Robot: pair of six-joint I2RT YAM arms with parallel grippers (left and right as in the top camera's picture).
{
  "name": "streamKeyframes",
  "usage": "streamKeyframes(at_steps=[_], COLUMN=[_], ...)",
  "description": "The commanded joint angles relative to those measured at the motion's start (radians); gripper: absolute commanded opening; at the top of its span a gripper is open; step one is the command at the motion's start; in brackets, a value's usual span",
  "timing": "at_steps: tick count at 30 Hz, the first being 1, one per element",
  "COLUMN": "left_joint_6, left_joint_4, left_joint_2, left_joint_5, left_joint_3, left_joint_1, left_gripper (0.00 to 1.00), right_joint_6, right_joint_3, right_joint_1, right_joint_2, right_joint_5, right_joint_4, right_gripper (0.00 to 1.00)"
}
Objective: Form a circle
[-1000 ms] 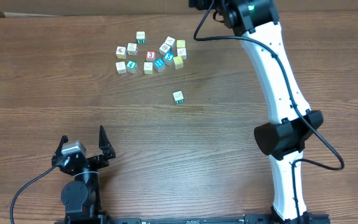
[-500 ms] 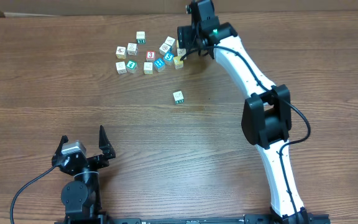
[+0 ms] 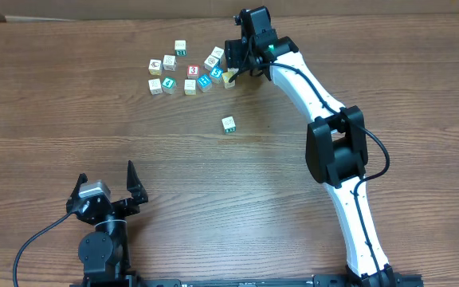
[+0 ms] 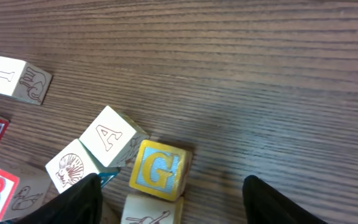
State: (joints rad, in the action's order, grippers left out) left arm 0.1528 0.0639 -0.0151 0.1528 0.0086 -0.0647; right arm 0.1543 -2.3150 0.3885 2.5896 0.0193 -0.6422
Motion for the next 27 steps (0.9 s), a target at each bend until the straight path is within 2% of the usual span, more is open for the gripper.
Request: streamKeyframes(at_steps=[1,5,8,11,27], left_joint_6=[-0.019,-0.019,-0.019,-0.019,-0.019], left_joint_4=[0.0,0.0,0.0,0.0,0.0], left_joint_2=[0.01,0.01,0.01,0.01,0.01], left_joint_5=[-0.008,-0.008,-0.008,-0.008,-0.008], left_joint_3=[-0.004,-0.004,-0.004,-0.004,-0.004], left_joint_1=[0.013,0.013,0.013,0.013,0.013], left_gripper=[1.0,1.0,1.0,0.99,1.0], right_joint_6=[-0.006,-0.005,-0.005,-0.003,0.028], right_joint_3=[-0.002,-0.002,-0.001,-0.001,-0.001], right_joint_1=[0.015,0.024,0.025,0.025,0.029], right_joint_2=[0.011,0.022,0.022,0.022,0.027], right_joint_5=[0.005,0.005,-0.002,-0.019,-0.021], right_joint_4=[0.006,0.021,0.02,0.016,-0.027], right_gripper=[0.69,0.67,0.58,0.55,0.54])
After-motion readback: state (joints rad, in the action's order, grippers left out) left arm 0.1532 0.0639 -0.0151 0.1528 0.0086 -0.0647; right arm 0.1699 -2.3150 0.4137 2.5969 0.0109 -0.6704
